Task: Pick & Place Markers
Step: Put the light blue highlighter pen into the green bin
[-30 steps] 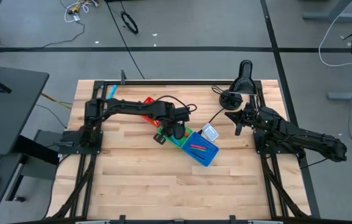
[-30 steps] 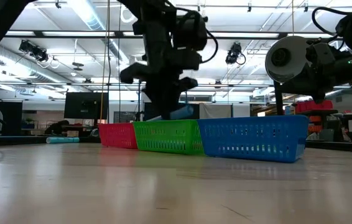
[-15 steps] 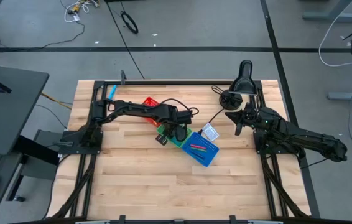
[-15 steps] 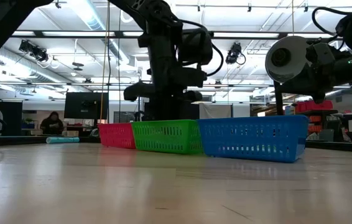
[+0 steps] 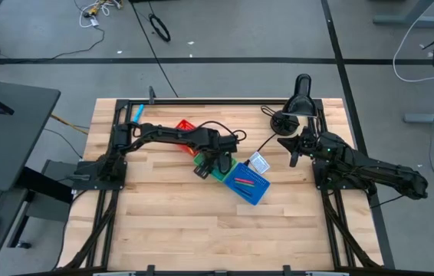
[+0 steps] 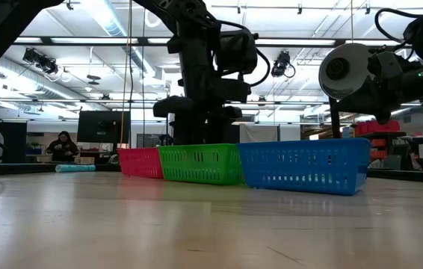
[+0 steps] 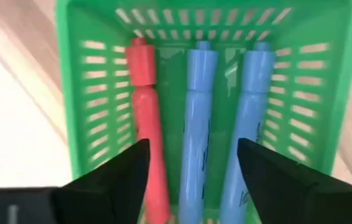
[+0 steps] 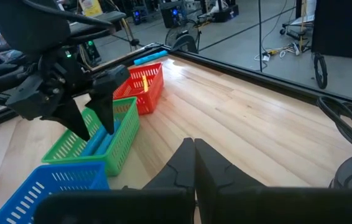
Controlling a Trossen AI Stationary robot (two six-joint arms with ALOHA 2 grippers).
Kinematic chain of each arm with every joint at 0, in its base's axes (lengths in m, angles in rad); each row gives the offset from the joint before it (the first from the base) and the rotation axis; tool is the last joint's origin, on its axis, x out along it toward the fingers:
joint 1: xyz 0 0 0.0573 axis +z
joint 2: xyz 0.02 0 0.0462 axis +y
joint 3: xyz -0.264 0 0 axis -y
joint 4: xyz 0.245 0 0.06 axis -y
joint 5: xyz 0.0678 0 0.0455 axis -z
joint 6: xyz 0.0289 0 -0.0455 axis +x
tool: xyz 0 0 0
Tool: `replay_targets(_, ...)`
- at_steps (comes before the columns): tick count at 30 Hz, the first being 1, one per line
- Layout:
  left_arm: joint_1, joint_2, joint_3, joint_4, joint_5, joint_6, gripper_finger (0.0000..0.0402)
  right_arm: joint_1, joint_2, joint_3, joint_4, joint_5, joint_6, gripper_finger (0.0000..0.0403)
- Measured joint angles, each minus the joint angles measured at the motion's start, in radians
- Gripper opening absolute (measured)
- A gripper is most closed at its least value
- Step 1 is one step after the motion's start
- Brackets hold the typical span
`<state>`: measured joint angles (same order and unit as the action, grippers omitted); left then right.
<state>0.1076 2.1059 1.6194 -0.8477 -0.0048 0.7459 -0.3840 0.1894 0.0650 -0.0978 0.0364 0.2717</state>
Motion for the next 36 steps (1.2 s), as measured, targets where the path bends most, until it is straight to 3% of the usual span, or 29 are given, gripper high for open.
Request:
replay_targets(7, 0.003, 0.000, 0.056, -0.067, -0.010, -0.035, 0.0281, 0.000, 0.000, 0.000, 0.000, 0.000, 0.000, 0.0000)
replay_targets(17, 0.006, -0.006, 0.202, -0.242, 0.027, -0.277, 0.0284, 0.000, 0.000, 0.000, 0.000, 0.000, 0.000, 0.0000)
replay_targets(25, -0.001, -0.035, 0.214, -0.294, 0.029, -0.545, 0.0284, 0.000, 0.000, 0.000, 0.000, 0.000, 0.000, 0.0000)
replay_targets(36, -0.011, -0.058, 0.214, -0.297, 0.028, -1.072, 0.0284, 0.000, 0.000, 0.000, 0.000, 0.000, 0.000, 0.0000)
